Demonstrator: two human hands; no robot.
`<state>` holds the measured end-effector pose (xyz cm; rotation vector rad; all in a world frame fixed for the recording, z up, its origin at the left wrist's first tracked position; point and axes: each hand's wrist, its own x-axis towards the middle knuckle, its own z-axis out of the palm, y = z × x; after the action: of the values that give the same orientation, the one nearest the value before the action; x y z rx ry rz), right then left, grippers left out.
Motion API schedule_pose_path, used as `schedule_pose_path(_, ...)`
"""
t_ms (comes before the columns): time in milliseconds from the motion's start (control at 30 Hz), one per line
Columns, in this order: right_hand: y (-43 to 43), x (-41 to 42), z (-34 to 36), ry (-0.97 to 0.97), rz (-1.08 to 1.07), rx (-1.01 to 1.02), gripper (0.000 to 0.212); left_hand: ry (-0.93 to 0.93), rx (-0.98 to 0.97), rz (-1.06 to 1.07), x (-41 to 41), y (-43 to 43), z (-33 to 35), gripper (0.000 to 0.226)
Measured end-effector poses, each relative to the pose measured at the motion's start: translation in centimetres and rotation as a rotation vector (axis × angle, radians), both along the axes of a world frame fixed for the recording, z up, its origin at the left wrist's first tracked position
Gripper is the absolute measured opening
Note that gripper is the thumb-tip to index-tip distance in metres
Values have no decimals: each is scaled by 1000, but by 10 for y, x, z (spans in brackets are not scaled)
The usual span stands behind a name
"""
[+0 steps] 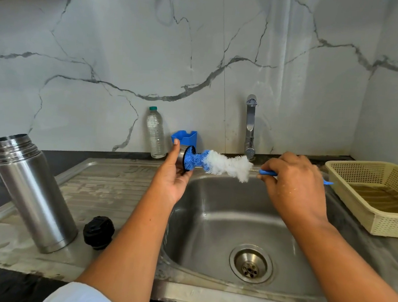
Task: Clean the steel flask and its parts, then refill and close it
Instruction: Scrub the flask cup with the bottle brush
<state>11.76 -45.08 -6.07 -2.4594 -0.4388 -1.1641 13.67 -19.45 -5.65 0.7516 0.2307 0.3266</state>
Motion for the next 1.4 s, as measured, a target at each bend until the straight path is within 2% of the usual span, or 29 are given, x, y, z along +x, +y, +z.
schedule_pose_path(167,0,-2,6,131,145,-5,21,-82,-6,23,5,7,1,31)
schedule_pose_path(333,-2,-9,10,429,166,-87,40,-182,-85,40,8,14,1,53)
schedule_pose_path(467,3,-8,7,511,202,-86,40,-176,-45,9,8,12,-2,29)
schedule_pose_path(567,-4,-7,8,576,269,-25,38,-191,-82,80,6,18,2,25)
schedule_pose_path(733,4,-10,5,641,339,19,36,-165,18,23,6,8,-1,25)
schedule_pose_path(867,-3,-8,8,654,349,62,38,-201,-42,102,9,18,3,24)
schedule_pose_path(1000,7,-9,5,687,387,58,38,-172,77,27,9,10,-5,25)
schedule_pose_path(1167,-4,-5,6,734,403,163,39,-230,-1,63,10,22,0,26)
schedule_pose_path(1267,5,-6,2,731,406,145,37,-184,79,-25,9,11,-5,23)
schedule_pose_path(1400,3,-3,3,649,315,135,31,-99,91,7,11,10,3,22)
